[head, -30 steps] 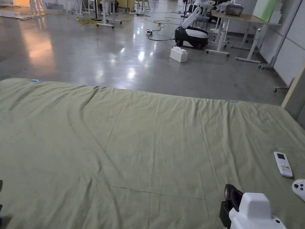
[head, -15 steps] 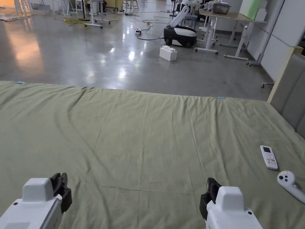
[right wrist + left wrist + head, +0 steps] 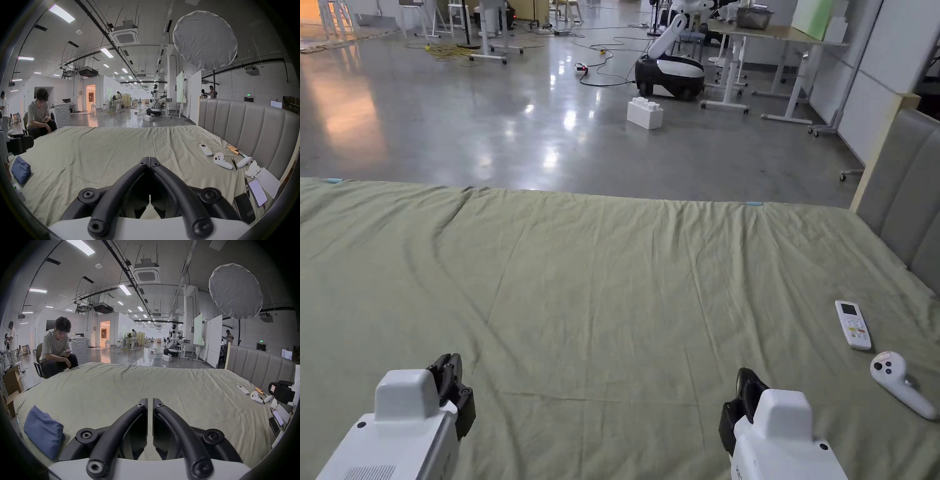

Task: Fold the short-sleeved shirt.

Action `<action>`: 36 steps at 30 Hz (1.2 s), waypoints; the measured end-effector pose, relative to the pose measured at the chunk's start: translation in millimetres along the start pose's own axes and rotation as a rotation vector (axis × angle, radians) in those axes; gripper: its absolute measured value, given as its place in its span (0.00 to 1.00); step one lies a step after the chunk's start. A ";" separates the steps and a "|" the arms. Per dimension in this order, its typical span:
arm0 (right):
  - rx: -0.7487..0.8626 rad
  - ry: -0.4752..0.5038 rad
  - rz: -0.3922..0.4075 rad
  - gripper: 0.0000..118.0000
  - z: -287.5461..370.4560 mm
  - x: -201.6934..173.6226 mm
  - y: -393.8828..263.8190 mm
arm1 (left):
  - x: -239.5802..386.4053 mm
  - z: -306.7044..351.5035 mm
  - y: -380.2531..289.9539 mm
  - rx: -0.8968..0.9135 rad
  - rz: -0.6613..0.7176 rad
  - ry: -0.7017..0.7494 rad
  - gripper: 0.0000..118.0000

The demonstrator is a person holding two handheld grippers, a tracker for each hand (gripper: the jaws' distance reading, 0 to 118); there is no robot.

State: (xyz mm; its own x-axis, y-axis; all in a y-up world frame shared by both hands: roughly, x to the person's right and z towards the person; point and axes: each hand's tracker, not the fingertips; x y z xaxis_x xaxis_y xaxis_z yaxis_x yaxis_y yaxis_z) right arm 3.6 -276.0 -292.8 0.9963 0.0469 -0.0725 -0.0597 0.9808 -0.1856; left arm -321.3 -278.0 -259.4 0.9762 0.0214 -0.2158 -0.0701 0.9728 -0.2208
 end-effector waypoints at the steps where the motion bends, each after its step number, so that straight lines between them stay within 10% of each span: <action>1: 0.001 -0.005 -0.004 0.01 -0.7 0.9 0.1 | -0.4 -0.5 0.0 0.002 -0.003 0.002 0.05; 27: 0.028 -0.025 -0.010 0.01 5.4 9.0 3.1 | 18.0 5.9 1.9 0.011 -0.082 0.014 0.08; 32: 0.025 -0.037 0.005 0.72 5.4 7.1 2.8 | 15.9 6.1 3.0 0.005 -0.066 0.013 0.59; 36: 0.014 -0.067 0.013 0.89 5.4 6.2 -0.3 | 14.5 8.3 1.4 0.009 -0.062 0.020 0.76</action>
State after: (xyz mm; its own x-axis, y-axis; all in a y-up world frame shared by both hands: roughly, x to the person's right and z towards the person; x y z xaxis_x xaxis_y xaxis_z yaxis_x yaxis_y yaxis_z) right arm 10.2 -274.9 -287.9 0.9974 0.0718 -0.0087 -0.0723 0.9825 -0.1714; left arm -305.6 -274.4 -254.9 0.9744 -0.0438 -0.2205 -0.0072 0.9742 -0.2255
